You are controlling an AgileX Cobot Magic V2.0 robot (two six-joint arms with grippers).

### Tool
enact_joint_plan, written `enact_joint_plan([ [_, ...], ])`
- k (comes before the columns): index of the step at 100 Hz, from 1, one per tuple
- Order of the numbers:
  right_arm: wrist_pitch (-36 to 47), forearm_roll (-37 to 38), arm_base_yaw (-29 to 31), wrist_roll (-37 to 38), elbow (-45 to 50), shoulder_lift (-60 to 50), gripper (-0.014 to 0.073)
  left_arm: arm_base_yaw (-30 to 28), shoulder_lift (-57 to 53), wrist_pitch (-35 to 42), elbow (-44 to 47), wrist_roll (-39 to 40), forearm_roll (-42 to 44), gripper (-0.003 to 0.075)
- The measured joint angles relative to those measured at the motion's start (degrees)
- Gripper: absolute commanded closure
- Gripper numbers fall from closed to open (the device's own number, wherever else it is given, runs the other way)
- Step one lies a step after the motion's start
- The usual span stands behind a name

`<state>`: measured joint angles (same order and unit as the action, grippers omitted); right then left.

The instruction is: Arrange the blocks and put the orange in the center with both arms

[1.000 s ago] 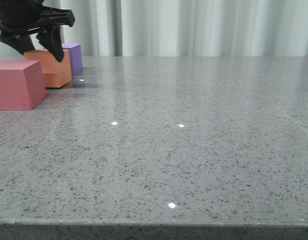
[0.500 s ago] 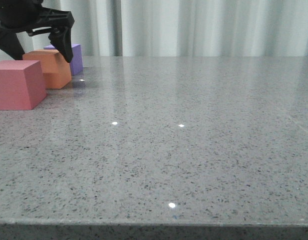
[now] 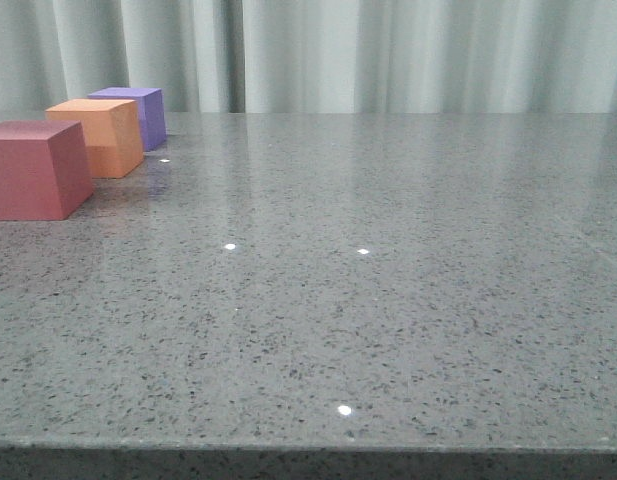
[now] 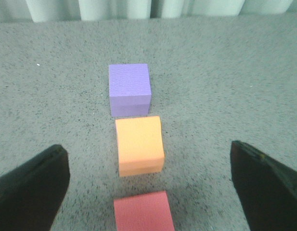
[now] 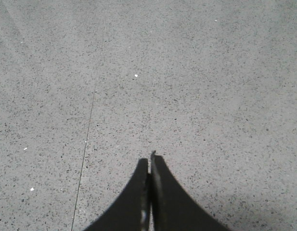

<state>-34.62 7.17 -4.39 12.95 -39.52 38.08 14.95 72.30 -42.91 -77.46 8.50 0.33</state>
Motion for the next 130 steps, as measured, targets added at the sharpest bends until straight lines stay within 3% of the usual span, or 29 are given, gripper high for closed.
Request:
enact_joint_plan([
  [27,0.0,0.0,0.0,0.0,0.0,0.0,0.0662,0.0,-26.1,6.8,22.6,0.0,-0.3,0.0096],
  [41,0.0,0.0,0.0,0.0,0.0,0.0,0.0662,0.0,-39.1,9.1,33.2,0.0,-0.3,0.0181],
  [55,0.0,0.0,0.0,0.0,0.0,0.0,0.0662,0.0,-49.0,9.6,41.3,0.0,-0.3,0.043],
  [67,0.0,0.0,0.0,0.0,0.0,0.0,0.0662,0.0,-53.9,9.9,46.0,0.0,-0.3,0.0738],
  [130,0.0,0.0,0.0,0.0,0.0,0.0,0.0662,0.0,-55.2,10.4,48.5,0.0,-2.5,0.0741],
])
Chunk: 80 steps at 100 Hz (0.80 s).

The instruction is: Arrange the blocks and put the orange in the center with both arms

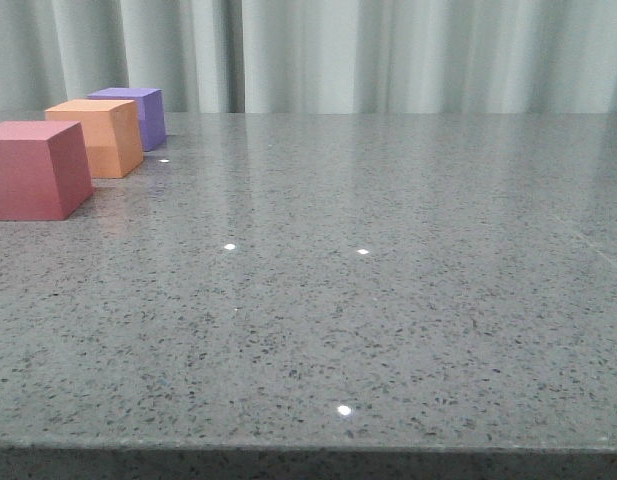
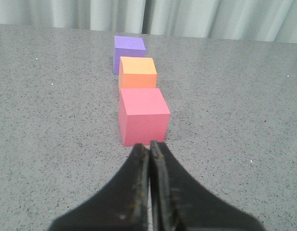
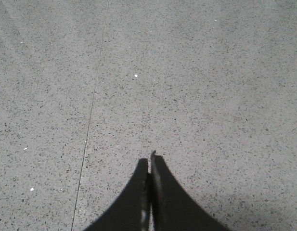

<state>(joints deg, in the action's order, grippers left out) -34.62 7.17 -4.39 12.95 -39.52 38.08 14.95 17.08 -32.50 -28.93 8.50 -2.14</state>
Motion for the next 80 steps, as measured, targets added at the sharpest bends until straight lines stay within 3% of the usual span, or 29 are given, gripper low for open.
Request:
enact_joint_plan([
  [17,0.0,0.0,0.0,0.0,0.0,0.0,0.0662,0.0,0.0,3.5,1.4,0.0,1.1,0.0741],
  [50,0.0,0.0,0.0,0.0,0.0,0.0,0.0662,-2.1,-5.3,26.7,15.6,0.0,6.9,0.0741],
  [80,0.0,0.0,0.0,0.0,0.0,0.0,0.0662,-9.8,-15.8,30.3,27.5,0.0,6.9,0.0741],
])
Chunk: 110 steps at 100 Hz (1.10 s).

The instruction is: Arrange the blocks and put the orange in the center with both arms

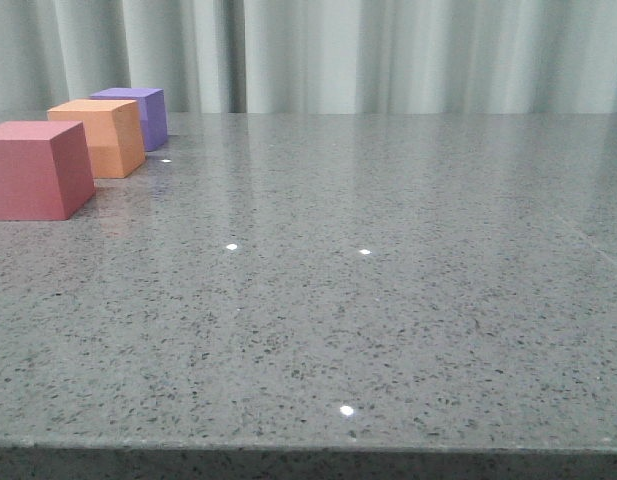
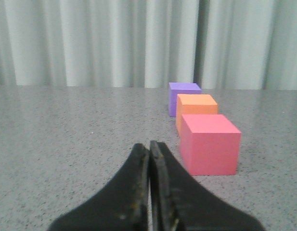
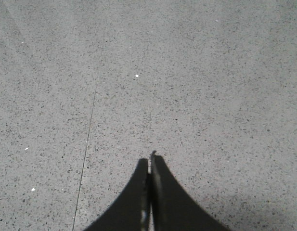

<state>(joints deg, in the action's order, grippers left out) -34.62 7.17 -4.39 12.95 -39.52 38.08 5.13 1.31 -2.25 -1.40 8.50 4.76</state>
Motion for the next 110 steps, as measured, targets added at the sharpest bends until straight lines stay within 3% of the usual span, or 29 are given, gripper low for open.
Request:
enact_joint_plan([
  [27,0.0,0.0,0.0,0.0,0.0,0.0,0.0662,-5.3,-1.5,2.2,1.6,0.0,0.0,0.0741],
  [110,0.1,0.0,0.0,0.0,0.0,0.0,0.0662,-5.6,-1.5,2.2,1.6,0.0,0.0,0.0741],
])
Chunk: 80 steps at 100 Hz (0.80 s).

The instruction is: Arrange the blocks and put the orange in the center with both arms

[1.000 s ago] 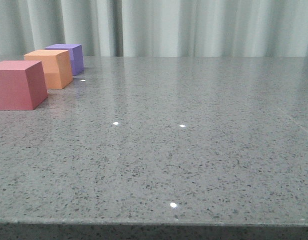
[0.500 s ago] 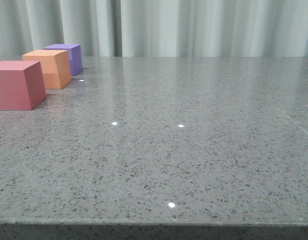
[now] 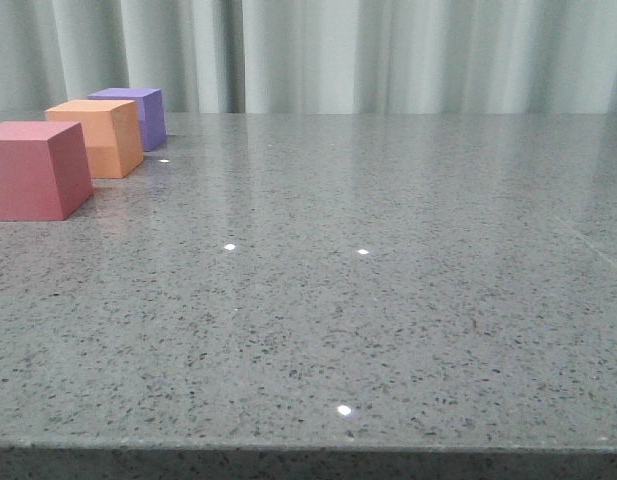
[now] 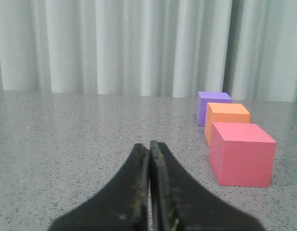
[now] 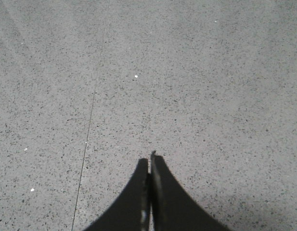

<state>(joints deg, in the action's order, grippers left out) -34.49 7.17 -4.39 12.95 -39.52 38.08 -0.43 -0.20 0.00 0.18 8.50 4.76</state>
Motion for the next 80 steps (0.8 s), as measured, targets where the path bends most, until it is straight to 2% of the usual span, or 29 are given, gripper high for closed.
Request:
enact_joint_plan([
  [17,1.8,0.1,0.0,0.0,1.3,-1.0,0.0662,0.0,0.0,0.0,0.0,0.0,0.0,0.0741],
  [30,6.0,0.5,0.0,0.0,4.6,-5.3,0.0662,0.0,0.0,0.0,0.0,0.0,0.0,0.0741],
  [57,20.1,0.9,1.0,-0.1,19.8,-22.1,0.0662,0.0,0.0,0.0,0.0,0.0,0.0,0.0741],
  [80,23.0,-1.7,3.2,-0.7,31.4,-36.5,0.0662,0.0,0.0,0.0,0.0,0.0,0.0,0.0741],
])
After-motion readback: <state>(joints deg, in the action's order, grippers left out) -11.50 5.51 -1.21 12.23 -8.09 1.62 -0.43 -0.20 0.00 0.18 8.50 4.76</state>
